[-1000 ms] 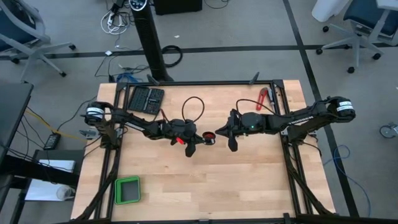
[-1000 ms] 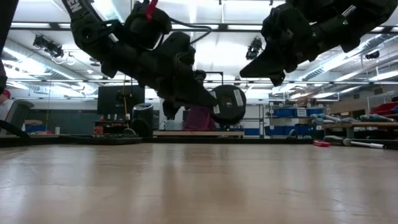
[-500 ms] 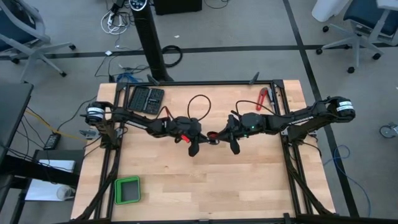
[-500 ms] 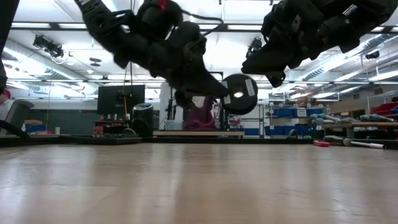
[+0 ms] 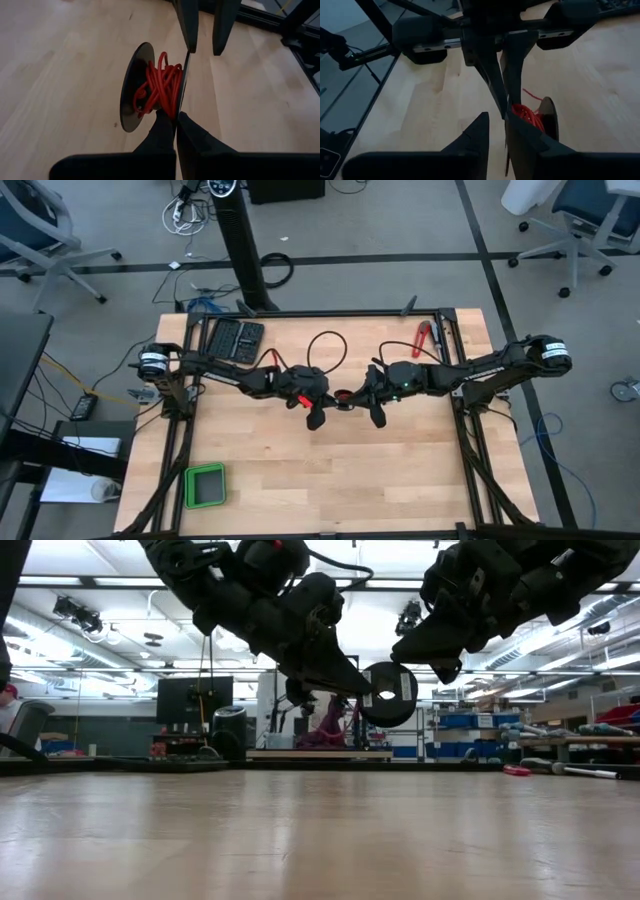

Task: Coil cords
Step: Coil the red wire onto the black spool

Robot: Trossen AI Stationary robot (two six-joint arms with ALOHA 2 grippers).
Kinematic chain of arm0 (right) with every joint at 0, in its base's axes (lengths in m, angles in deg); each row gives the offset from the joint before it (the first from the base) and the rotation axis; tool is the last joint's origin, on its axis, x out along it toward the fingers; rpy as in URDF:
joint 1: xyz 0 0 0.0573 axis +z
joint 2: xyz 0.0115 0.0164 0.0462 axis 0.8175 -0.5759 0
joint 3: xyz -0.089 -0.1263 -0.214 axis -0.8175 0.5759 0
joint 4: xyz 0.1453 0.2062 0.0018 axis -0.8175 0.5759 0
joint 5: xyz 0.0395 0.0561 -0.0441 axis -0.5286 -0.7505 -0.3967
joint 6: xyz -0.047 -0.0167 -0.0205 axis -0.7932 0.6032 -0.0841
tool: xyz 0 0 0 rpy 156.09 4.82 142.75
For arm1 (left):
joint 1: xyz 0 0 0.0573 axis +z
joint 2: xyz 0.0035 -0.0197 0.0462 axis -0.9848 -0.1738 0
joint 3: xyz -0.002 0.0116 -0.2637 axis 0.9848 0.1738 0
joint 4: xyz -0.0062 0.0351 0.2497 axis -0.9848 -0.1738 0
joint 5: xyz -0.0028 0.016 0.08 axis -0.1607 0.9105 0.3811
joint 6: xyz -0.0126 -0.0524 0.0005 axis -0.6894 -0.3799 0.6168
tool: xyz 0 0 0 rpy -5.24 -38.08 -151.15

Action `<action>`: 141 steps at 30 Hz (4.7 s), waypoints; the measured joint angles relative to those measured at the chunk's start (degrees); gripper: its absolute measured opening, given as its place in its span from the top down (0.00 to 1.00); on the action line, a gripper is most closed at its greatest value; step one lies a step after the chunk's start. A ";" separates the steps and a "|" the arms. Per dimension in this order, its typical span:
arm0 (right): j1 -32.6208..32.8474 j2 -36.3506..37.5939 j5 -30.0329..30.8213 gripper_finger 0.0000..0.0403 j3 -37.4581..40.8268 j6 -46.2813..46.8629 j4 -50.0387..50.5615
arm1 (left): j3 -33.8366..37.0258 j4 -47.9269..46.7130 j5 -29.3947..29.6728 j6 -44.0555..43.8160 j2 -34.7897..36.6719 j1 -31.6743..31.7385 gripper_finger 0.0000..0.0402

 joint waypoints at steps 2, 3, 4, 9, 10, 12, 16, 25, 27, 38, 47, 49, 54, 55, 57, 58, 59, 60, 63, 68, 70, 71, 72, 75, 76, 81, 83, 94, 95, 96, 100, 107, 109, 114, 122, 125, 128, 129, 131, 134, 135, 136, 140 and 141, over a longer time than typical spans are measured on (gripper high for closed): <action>0.00 0.00 0.23 0.85 0.00 -0.05 0.32 | -0.77 -1.26 0.02 0.02 0.00 0.00 1.00; 0.00 0.02 0.35 0.85 0.00 -0.15 0.38 | -0.95 -1.52 0.09 0.04 0.00 0.00 1.00; 0.00 0.03 0.43 0.85 0.00 -0.27 0.64 | -1.18 -1.84 0.15 0.04 -0.02 0.00 1.00; 0.03 0.06 0.50 0.85 -0.02 -2.10 3.65 | -1.34 -2.40 0.17 0.02 -0.04 0.02 1.00; 0.08 0.04 0.52 0.85 -0.02 -2.82 4.21 | -1.36 -2.56 0.17 0.04 -0.02 0.02 1.00; 0.48 0.00 1.44 0.85 0.00 -4.84 4.40 | -1.42 -2.93 0.20 0.02 -0.02 0.02 1.00; 1.80 -0.02 6.40 0.85 0.02 -8.04 3.83 | -1.51 -3.35 0.25 0.02 -0.02 0.04 1.00; 1.99 -0.05 9.13 0.86 0.04 -9.23 1.97 | -1.70 -3.08 0.01 0.24 0.08 0.00 1.00; 1.99 -0.05 9.14 0.86 0.04 -9.33 1.70 | -1.70 -3.10 -0.10 0.26 0.11 0.02 1.00; 2.36 -0.07 7.36 0.87 0.04 -7.50 2.85 | -1.65 -1.43 -0.04 1.25 0.11 0.02 1.00; 2.49 -0.04 10.09 0.98 0.04 -6.49 4.27 | -1.48 -0.07 0.98 1.62 0.04 0.04 1.00; 2.54 -0.02 10.26 0.98 0.04 -6.11 4.35 | -1.48 -0.05 1.29 2.02 0.04 0.04 1.00; 2.58 -0.02 10.33 0.99 0.04 -5.54 4.40 | -1.48 0.01 1.29 3.06 0.04 0.04 0.98; 2.58 -0.02 10.33 0.99 0.04 -5.27 4.43 | -1.48 0.02 1.29 3.06 0.04 0.04 0.97; 2.64 -0.02 10.34 0.99 0.02 -4.49 4.45 | -1.46 0.10 1.28 3.06 0.04 0.02 0.95; 2.80 -0.02 10.44 0.99 0.03 -4.17 4.42 | -1.46 0.12 1.27 3.06 0.06 0.02 0.94; 3.06 -0.02 10.64 0.99 0.25 -3.93 3.91 | -1.46 0.14 1.23 3.06 0.11 0.04 0.92; 3.28 -0.02 10.74 1.00 0.76 -3.73 2.90 | -1.46 0.23 1.15 3.06 0.13 0.02 0.90; 3.92 -0.02 11.90 1.00 2.97 -3.39 -0.75 | -1.48 1.00 0.96 3.04 0.29 0.02 0.82; 4.45 -0.09 12.39 1.00 7.75 -1.99 -10.15 | -1.51 1.82 -2.05 3.04 0.42 0.02 0.72; 5.24 -0.09 12.93 1.00 10.25 -1.92 -15.99 | -1.51 2.83 -3.24 3.04 0.42 0.04 0.71; 5.49 -0.09 13.17 1.00 11.32 -1.92 -18.64 | -1.51 3.17 -3.47 3.04 0.42 0.04 0.70; 5.65 -0.09 13.34 1.00 12.24 -1.89 -20.71 | -1.51 3.21 -3.52 3.04 0.42 0.04 0.70; 6.38 -0.09 15.37 1.00 14.35 -1.12 -24.41 | -1.51 2.89 -3.32 3.04 0.42 0.09 0.70; 6.75 -0.09 16.49 1.00 14.73 -1.04 -24.96 | -1.51 2.81 -3.11 3.04 0.42 0.11 0.71; 9.21 -0.09 21.33 1.00 15.54 -3.16 -28.91 | -1.51 2.60 -2.74 3.10 0.42 0.09 0.71; 9.94 -0.07 22.68 1.00 15.56 -3.75 -30.23 | -1.51 2.53 -2.36 3.43 0.42 0.07 0.71; 11.74 -0.04 25.89 1.00 15.56 -6.09 -37.80 | -1.51 4.13 0.08 4.52 0.35 0.07 0.71; 11.74 -0.04 25.90 1.00 15.56 -6.08 -38.24 | -1.51 4.91 0.37 4.52 0.35 0.07 0.71; 11.74 -0.04 25.89 1.00 15.56 -6.08 -38.57 | -1.51 5.67 0.50 4.53 0.35 0.07 0.71; 11.76 -0.04 25.87 1.00 15.56 -6.42 -40.69 | -1.51 8.39 1.31 4.55 0.35 0.07 0.71; 12.26 -0.04 27.72 1.00 15.56 -9.16 -44.39 | -1.51 11.22 1.66 4.55 0.35 0.07 0.71; 12.54 -0.04 28.42 1.00 15.54 -10.20 -45.30 | -1.51 11.74 1.68 4.55 0.35 0.07 0.71; 12.87 -0.04 28.53 1.00 15.54 -10.60 -45.42 | -1.51 12.96 1.73 4.55 0.35 0.07 0.74; 12.87 0.11 28.65 1.00 15.52 -9.30 -43.81 | -1.37 14.79 1.88 6.08 0.24 -0.02 0.98; 12.87 0.11 28.57 0.99 15.52 -9.12 -43.64 | -1.35 14.56 1.88 6.08 0.22 -0.02 0.99; 12.87 0.05 28.36 0.96 15.52 -9.02 -43.33 | -1.35 14.10 1.92 6.08 0.22 -0.02 0.99; 12.87 0.04 28.30 0.94 15.52 -8.97 -43.25 | -1.35 14.01 1.94 6.08 0.22 -0.02 0.99; 13.02 0.09 28.25 0.91 15.52 -8.83 -43.08 | -1.40 13.54 2.14 6.08 0.22 -0.02 1.00; 13.46 1.18 28.71 0.85 15.52 -8.89 -42.51 | -1.51 13.27 2.18 5.85 0.23 0.00 1.00; 13.62 1.82 29.34 0.84 15.66 -9.08 -42.59 | -1.53 13.20 2.14 5.79 0.27 0.00 1.00; 13.77 2.48 30.01 0.82 15.99 -9.19 -42.76 | -1.57 12.89 2.00 5.71 0.31 0.05 1.00; 13.99 5.63 31.88 0.80 18.09 -9.39 -42.87 | -1.59 10.43 0.39 4.50 0.31 0.17 1.00; 14.01 6.50 31.91 0.79 18.58 -9.17 -42.78 | -1.59 9.60 0.14 4.49 0.31 0.17 1.00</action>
